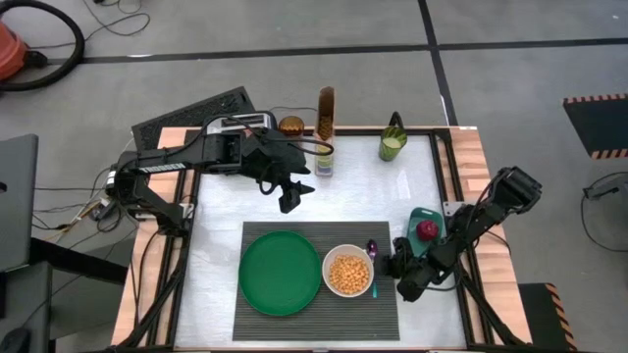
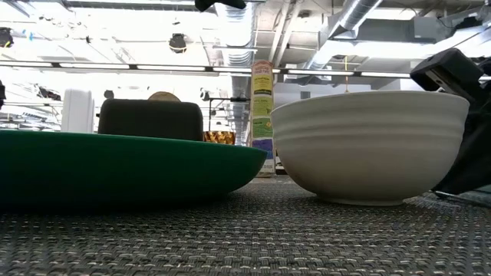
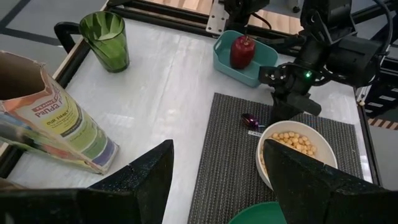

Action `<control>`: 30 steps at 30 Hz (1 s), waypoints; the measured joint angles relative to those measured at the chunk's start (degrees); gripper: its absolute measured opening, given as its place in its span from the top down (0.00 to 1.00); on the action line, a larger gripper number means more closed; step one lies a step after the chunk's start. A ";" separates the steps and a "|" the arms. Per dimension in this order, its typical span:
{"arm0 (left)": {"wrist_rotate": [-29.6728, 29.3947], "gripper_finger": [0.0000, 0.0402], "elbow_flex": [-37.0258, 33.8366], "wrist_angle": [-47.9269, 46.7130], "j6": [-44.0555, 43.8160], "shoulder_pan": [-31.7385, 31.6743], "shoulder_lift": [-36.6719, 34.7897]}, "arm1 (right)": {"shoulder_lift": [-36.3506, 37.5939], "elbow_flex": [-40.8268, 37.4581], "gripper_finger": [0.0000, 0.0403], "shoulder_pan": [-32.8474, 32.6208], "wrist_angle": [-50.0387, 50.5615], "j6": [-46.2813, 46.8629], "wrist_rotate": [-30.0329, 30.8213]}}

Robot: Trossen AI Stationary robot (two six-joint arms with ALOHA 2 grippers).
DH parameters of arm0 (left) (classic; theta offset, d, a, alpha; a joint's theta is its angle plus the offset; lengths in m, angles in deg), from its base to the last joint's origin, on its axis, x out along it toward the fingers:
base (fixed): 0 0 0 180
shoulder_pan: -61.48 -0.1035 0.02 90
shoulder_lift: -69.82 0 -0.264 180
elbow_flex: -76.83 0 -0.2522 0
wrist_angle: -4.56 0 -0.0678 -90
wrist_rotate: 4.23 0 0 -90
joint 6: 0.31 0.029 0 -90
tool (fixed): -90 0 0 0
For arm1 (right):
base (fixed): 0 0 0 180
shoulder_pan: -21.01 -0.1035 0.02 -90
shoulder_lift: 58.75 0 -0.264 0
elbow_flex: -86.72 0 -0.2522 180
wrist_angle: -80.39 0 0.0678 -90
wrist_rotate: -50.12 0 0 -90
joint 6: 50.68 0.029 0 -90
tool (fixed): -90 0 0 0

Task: Arrange a breakfast setting
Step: Put the spoon beside the bowl on the mat

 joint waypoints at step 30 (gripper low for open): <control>-0.02 0.43 -0.01 0.10 0.57 -0.02 0.00 | 14.23 5.20 0.96 -1.08 21.95 -7.88 -16.74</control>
